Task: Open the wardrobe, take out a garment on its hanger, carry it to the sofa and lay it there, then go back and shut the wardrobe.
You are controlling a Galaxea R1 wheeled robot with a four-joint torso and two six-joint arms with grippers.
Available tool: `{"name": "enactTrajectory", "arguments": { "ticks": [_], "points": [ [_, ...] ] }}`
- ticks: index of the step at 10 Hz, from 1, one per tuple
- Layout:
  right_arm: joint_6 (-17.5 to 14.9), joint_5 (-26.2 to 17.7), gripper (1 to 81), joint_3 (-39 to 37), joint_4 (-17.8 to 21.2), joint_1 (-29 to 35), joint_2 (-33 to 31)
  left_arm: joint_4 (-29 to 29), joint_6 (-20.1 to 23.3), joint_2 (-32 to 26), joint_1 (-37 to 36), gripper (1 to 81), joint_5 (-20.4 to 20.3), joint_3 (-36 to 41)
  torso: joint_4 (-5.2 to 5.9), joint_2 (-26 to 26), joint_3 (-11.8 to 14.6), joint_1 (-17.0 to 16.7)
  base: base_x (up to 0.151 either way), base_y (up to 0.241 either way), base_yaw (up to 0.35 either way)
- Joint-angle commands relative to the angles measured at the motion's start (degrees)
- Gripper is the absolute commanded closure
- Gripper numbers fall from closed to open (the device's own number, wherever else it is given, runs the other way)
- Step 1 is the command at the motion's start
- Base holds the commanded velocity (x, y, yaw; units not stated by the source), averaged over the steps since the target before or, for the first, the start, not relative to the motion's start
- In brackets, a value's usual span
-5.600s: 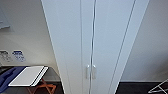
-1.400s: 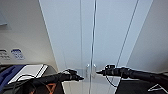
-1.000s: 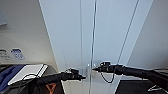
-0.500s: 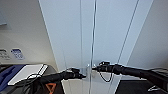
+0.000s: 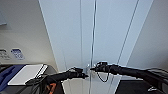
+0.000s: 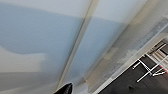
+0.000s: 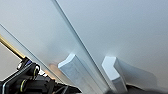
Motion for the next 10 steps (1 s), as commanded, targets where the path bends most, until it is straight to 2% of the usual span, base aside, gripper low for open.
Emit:
{"name": "enactTrajectory", "arguments": {
  "ticks": [1, 7, 10],
  "points": [
    [0.15, 0.26, 1.0, 0.80, 0.85, 9.27, 0.85, 1.90, 0.02, 4.53, -11.83, 1.0, 0.65, -4.60, 0.00, 0.00, 0.00, 0.00, 0.000, 0.000, 0.000],
    [0.15, 0.61, 1.0, 0.61, 0.76, 7.70, 2.52, 3.05, 0.10, 12.88, -13.16, 1.0, 0.74, -7.61, 0.00, 0.02, 0.00, 0.00, 0.000, 0.000, 0.000],
    [0.77, 3.51, 1.0, 7.55, 1.20, 4.62, 1.47, 2.61, -0.07, 12.28, -11.05, 1.0, -0.14, 5.74, 0.00, 0.02, 0.00, 0.00, 0.000, 0.000, 0.000]
  ]
}}
